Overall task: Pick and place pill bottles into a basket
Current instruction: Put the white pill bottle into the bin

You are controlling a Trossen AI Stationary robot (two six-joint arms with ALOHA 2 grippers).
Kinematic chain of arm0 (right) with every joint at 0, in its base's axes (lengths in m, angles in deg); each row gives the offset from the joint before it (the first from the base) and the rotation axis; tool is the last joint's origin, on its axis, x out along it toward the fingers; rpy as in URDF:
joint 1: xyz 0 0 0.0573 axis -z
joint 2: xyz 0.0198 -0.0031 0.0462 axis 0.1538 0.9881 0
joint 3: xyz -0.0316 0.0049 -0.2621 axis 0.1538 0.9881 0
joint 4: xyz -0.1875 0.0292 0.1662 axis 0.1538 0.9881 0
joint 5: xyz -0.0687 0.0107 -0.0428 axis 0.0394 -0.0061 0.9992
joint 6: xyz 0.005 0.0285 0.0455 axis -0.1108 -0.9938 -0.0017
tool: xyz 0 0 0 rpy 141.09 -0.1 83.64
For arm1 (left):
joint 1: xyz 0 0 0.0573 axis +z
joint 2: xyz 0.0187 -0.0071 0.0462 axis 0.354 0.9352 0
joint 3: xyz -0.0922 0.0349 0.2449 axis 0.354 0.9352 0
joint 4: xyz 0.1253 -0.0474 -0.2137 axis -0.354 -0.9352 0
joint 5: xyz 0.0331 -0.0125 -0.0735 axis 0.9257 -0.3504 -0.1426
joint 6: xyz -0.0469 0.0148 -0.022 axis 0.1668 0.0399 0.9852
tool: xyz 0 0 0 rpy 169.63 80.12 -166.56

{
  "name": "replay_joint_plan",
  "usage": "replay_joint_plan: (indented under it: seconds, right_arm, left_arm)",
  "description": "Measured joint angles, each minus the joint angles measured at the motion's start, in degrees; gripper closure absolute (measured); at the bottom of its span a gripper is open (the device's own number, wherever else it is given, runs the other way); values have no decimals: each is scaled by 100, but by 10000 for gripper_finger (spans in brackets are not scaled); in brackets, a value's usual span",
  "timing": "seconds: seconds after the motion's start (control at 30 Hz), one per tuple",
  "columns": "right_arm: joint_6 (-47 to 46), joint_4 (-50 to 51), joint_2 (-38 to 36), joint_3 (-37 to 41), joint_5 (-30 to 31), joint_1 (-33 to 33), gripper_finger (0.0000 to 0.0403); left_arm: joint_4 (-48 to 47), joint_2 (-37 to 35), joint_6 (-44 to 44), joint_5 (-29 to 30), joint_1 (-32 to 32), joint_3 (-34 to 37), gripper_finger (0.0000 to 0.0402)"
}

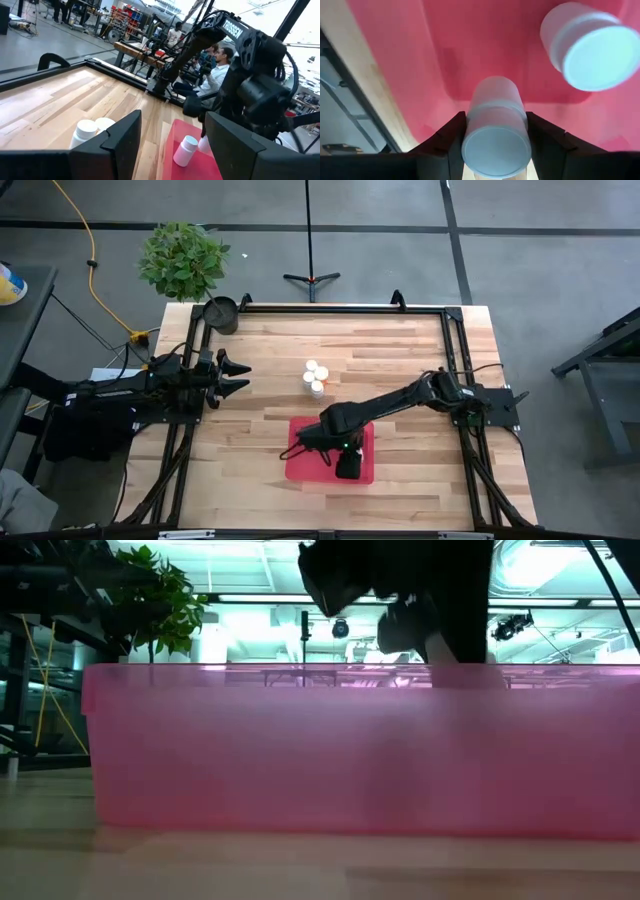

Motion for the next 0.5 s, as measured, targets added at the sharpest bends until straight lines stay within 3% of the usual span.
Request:
replay_joint_plan:
  seconds: [0.33,0.5]
  right_arm:
    - [-219,-1052,2,329,891,26,240]
    - [-438,-1410,2,323,1052,-63,240]
  left_arm:
    - [11,1,20,0,0,1,149]
    - [61,-1,168,2,0,0,149]
